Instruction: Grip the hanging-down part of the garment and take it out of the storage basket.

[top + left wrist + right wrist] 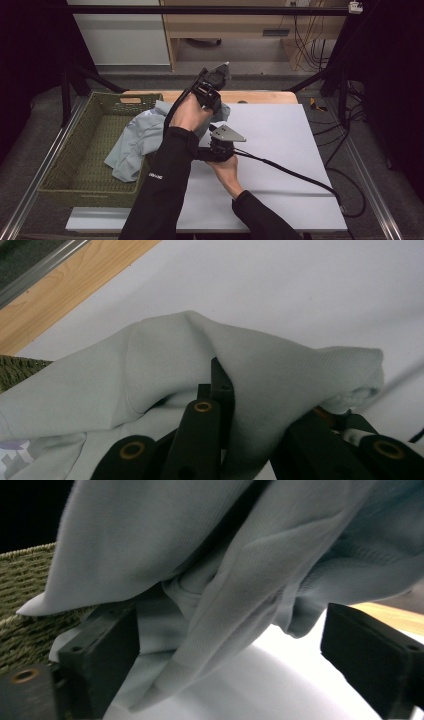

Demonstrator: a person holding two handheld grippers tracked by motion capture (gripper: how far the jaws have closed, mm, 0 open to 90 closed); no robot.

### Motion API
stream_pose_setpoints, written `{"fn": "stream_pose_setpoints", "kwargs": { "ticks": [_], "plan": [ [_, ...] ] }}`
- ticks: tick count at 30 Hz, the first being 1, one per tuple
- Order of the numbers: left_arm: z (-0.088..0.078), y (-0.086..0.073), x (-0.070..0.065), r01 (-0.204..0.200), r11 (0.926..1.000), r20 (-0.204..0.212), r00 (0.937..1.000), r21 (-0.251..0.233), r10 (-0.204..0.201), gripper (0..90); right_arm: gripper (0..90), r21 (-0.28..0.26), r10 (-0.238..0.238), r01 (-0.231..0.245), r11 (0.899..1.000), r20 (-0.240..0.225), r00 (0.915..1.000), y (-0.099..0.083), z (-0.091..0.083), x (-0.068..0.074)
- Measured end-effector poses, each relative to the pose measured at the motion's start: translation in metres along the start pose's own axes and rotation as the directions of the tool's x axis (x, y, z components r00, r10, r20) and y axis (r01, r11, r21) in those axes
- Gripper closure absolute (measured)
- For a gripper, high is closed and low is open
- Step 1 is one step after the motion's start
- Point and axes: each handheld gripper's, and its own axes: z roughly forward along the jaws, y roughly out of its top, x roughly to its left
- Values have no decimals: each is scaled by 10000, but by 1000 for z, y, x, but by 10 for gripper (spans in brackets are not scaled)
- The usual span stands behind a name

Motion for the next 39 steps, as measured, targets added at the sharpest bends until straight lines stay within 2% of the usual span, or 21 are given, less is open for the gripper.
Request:
{"fn": "stream_pose_setpoints", "kwargs": {
  "ticks": [2, 6, 8, 9, 10, 11, 13, 16, 20, 21, 22, 26, 28, 29, 30, 32, 33, 34, 35, 36, 39],
  "plan": [
    [-1, 0, 1, 34, 10000, -31, 10000, -54, -34, 841, 174, 15, -54, 54, 10000, -20, 10000, 0, 4, 0],
    [-1, -1, 1, 26, 10000, -33, 10000, -56, -26, 841, 319, -17, 291, -291, 9996, -163, 9994, -1, 10, 3],
    [-2, -2, 1, 4, 10000, -10, 10000, -63, -4, 841, 427, 31, 206, -206, 9998, -76, 9998, -2, 12, 2],
    [-3, -2, 2, -69, 10000, -59, 10000, -44, 68, 841, 488, -77, 114, -116, 9999, -209, 9997, -2, 13, 2],
    [-2, -2, 1, 29, 10000, -29, 10000, -81, -29, 841, 546, -115, 68, -71, 9999, -225, 9997, -3, 13, 3],
    [-2, -3, 2, 38, 10000, -59, 10000, -63, -39, 841, 605, -14, 4, -4, 10000, -77, 10000, -3, 12, 4],
    [-2, -3, 2, 44, 10000, -58, 10000, -66, -44, 841, 731, 26, -205, 206, 9998, -236, 9995, -3, 12, 3],
    [-2, -3, 4, -16, 10000, -78, 10000, -4, 16, 841, 847, 338, -175, 185, 9993, -276, 9995, -2, 9, 4],
    [-3, -3, 3, 69, 9999, -58, 10000, -120, -70, 842, 862, 255, -411, 422, 9988, -439, 9982, 0, 5, 4],
    [-4, -3, 4, 20, 9999, -48, 10000, -101, -20, 841, 864, 271, -265, 276, 9993, -419, 9988, 2, 2, 5],
    [-3, -3, 3, 62, 9998, -59, 10000, -181, -63, 841, 866, 171, -361, 371, 9992, -528, 9980, 2, 0, 4],
    [-5, -3, 4, 59, 9998, -59, 10000, -208, -61, 842, 870, 355, -328, 346, 9988, -525, 9981, 6, -13, 3],
    [-4, -2, 4, 55, 9998, -55, 10000, -197, -56, 841, 872, 203, -492, 505, 9985, -594, 9970, 7, -19, 0],
    [-4, -2, 4, 51, 9998, -62, 10000, -192, -52, 841, 872, 143, -402, 411, 9991, -579, 9975, 7, -22, 0],
    [-4, -2, 4, 41, 9998, -65, 10000, -179, -42, 841, 873, 89, -579, 587, 9982, -711, 9958, 7, -25, -2],
    [-3, -2, 3, 47, 9999, -129, 9999, -166, -49, 841, 873, 94, -580, 588, 9982, -753, 9955, 8, -33, -3],
    [-3, -2, 3, 51, 9998, -123, 9999, -169, -53, 841, 873, 225, -364, 380, 9990, -696, 9969, 8, -37, -2],
    [-3, -2, 4, -28, 10000, -107, 9999, -81, 27, 841, 873, 107, -668, 678, 9976, -741, 9950, 8, -40, -4],
    [-2, -2, 3, 3, 10000, -94, 10000, -94, -4, 841, 873, 42, -684, 690, 9976, -772, 9947, 9, -42, -4],
    [-2, -2, 3, -1, 10000, -91, 10000, -94, 0, 841, 874, -15, -1035, 1037, 9946, -770, 9916, 9, -46, -6],
    [-2, -3, 3, 82, 9998, -55, 10000, -166, -83, 841, 874, -133, -918, 910, 9958, -899, 9917, 13, -57, -6]
  ]
}}
